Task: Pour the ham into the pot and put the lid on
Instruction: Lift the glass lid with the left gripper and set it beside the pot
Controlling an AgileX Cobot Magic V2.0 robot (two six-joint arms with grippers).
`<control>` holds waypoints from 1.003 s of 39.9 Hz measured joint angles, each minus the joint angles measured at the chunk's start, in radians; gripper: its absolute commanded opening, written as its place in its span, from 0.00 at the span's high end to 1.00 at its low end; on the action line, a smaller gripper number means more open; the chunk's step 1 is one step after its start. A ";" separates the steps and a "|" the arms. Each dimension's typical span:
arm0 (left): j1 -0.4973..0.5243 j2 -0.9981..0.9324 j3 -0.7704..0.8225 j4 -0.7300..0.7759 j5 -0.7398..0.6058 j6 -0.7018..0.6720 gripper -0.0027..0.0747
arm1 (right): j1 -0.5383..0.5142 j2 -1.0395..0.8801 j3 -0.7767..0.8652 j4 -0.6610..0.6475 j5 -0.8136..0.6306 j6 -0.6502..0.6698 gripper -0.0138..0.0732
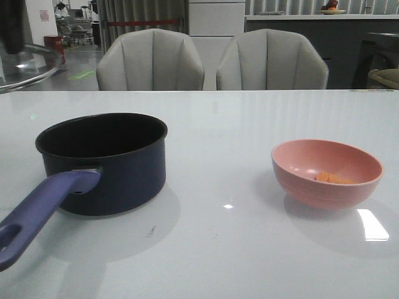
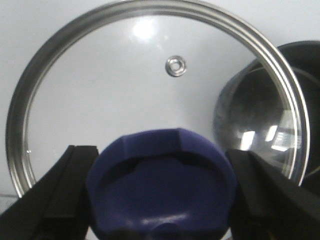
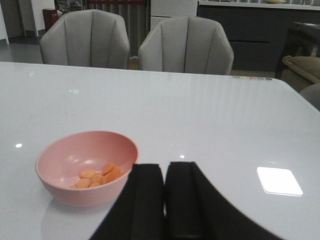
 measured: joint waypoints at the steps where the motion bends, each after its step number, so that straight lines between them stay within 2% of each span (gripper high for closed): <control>1: 0.020 -0.015 0.023 0.000 -0.002 0.005 0.70 | 0.000 0.000 0.000 0.000 0.000 0.000 0.66; 9: 0.170 -0.080 0.221 -0.086 -0.096 0.099 0.70 | 0.000 0.000 0.000 0.000 0.000 0.000 0.66; 18: 0.203 -0.080 0.389 -0.119 -0.273 0.123 0.70 | 0.000 0.000 0.000 0.000 0.000 0.000 0.66; 24: 0.205 -0.047 0.419 -0.127 -0.346 0.126 0.70 | 0.000 0.000 0.000 0.000 0.000 0.000 0.66; 35: 0.205 0.093 0.422 -0.129 -0.372 0.130 0.69 | 0.000 0.000 0.000 0.000 0.000 0.000 0.66; 38: 0.205 0.110 0.422 -0.129 -0.380 0.130 0.65 | 0.000 0.000 0.000 0.000 0.000 0.000 0.66; 40: 0.205 0.118 0.422 -0.129 -0.384 0.130 0.58 | 0.000 0.000 0.000 0.000 0.000 0.000 0.66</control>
